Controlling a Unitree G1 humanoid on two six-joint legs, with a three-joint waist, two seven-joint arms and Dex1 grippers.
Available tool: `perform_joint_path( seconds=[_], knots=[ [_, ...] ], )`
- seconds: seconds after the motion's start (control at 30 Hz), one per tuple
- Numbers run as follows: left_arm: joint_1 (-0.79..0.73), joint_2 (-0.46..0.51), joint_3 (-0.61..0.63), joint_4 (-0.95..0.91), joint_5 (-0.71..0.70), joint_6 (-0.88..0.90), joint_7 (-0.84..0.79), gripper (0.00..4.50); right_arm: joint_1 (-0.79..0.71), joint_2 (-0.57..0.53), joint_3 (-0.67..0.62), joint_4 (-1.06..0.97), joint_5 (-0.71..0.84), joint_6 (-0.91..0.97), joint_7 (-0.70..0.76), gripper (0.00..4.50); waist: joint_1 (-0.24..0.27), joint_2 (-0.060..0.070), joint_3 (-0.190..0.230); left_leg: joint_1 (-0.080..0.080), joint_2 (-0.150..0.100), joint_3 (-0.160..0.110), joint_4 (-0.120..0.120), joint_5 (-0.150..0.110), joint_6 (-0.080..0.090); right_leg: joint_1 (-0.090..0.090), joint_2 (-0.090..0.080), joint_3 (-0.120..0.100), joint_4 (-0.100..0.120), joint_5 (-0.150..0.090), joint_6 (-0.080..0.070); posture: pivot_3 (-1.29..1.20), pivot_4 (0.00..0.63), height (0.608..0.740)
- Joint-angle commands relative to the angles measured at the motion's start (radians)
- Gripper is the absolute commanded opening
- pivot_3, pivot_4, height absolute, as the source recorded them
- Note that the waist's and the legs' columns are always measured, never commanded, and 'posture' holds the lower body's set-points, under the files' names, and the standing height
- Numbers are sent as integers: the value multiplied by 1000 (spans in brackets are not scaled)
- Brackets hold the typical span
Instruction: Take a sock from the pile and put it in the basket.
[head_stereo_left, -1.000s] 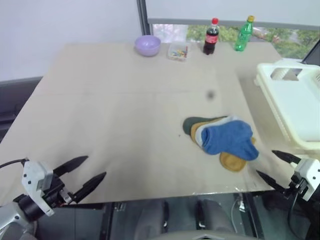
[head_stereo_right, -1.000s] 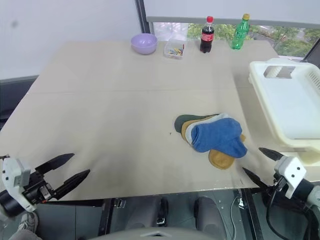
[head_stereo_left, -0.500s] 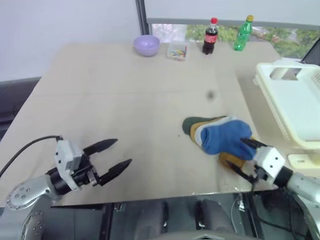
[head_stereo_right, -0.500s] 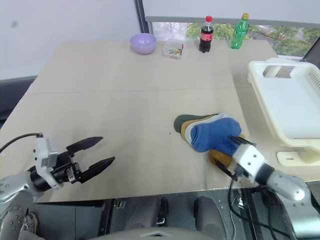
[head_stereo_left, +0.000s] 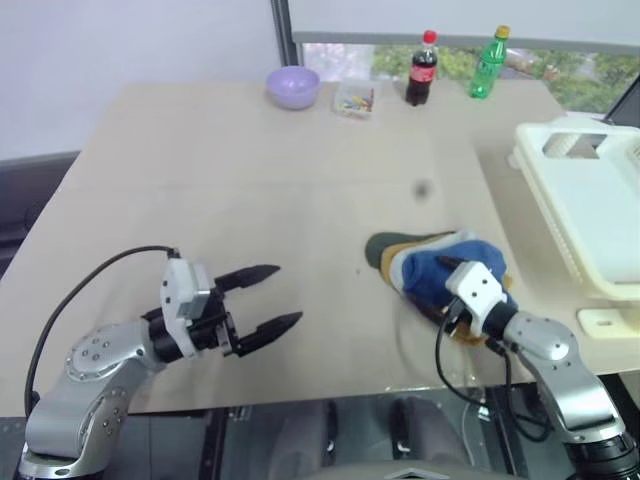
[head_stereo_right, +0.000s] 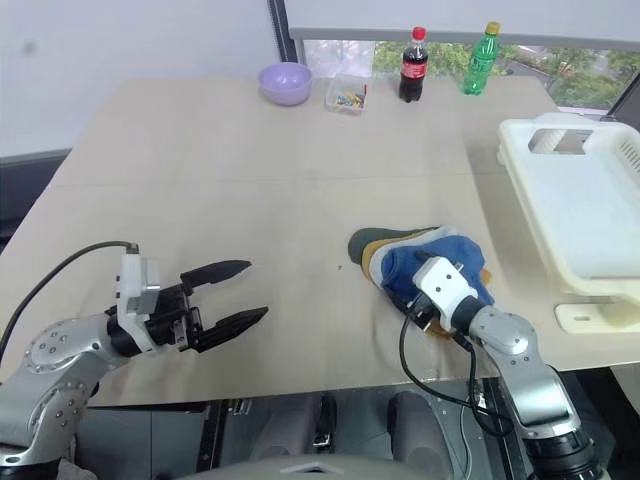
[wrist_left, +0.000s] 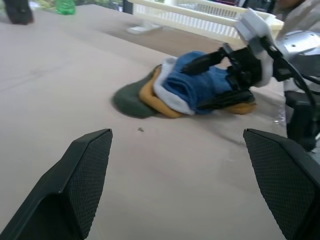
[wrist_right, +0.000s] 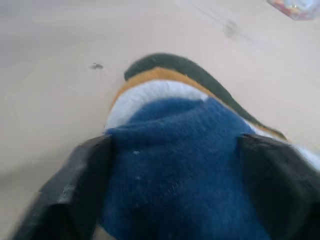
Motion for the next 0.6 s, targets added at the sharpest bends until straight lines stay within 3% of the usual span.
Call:
perform_joint_path(
  seconds=[0.03,0.07,0.2,0.43,0.53,0.6],
  knots=[
    [-4,10,0,-31,12,-24,-9,4500,-20,9,-3,-22,18,4,-7,2349,1,0,0,0,0,0,0,0,0,0,0,0,0,0,0,0,150,740],
    [-4,9,-1,-30,14,-26,-9,4500,-20,8,-4,-25,20,5,-6,1792,1,0,0,0,0,0,0,0,0,0,0,0,0,0,0,0,150,740],
    [-6,-2,-11,-24,27,-36,-6,4500,-14,3,-2,-40,27,0,1,542,1,0,0,0,0,0,0,0,0,0,0,0,0,0,0,0,150,740],
    [-8,-20,-40,-17,44,-46,7,4500,-18,-4,1,-48,63,18,31,542,1,0,0,0,0,0,0,0,0,0,1,0,0,0,0,0,150,740],
    [-4,-22,-47,-17,51,-51,5,4500,-26,2,-1,-38,57,12,17,1358,1,0,0,0,0,0,0,0,0,0,1,0,1,0,0,0,150,740],
    [-1,-23,-46,-18,53,-53,2,4500,-29,9,1,-44,56,18,5,2288,1,0,0,0,0,0,0,0,0,0,1,0,1,0,0,0,150,740]
  ],
)
